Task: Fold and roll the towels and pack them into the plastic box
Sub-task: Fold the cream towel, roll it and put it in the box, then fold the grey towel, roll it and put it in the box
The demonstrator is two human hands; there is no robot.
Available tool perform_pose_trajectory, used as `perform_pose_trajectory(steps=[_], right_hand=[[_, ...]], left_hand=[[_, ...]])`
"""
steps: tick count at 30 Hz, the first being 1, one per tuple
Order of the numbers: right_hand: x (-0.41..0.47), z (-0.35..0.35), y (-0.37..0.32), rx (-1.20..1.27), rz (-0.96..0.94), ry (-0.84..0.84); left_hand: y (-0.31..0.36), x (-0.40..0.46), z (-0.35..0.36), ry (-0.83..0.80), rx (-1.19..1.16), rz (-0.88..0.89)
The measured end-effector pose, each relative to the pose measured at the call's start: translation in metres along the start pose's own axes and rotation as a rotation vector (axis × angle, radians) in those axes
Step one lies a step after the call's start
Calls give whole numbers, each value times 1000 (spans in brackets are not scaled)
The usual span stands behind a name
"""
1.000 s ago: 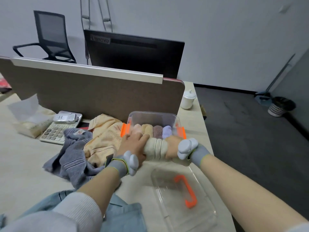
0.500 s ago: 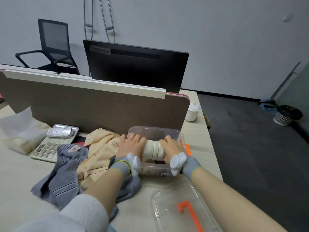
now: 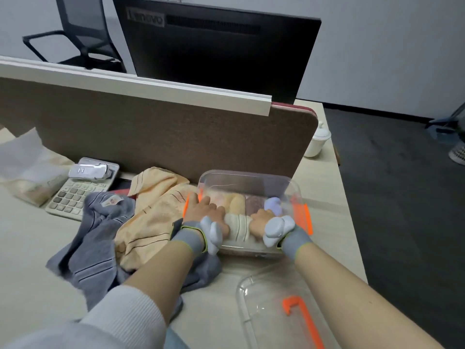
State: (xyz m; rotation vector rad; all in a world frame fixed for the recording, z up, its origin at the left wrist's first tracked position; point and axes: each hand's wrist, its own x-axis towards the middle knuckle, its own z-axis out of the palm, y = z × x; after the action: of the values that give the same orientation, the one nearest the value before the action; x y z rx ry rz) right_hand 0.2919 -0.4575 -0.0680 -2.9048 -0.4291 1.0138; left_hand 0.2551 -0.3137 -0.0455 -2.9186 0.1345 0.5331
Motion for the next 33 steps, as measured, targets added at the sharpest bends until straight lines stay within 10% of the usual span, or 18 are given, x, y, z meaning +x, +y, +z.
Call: perform_pose_trajectory(steps=[16,33], right_hand=[[-96,-17,-15,424,-122,454],[-119,69,-139,190,-264,105]], left_hand=[[1,-89,-7,319,-356,-193],[-83,-196,101,50,-423,-412]])
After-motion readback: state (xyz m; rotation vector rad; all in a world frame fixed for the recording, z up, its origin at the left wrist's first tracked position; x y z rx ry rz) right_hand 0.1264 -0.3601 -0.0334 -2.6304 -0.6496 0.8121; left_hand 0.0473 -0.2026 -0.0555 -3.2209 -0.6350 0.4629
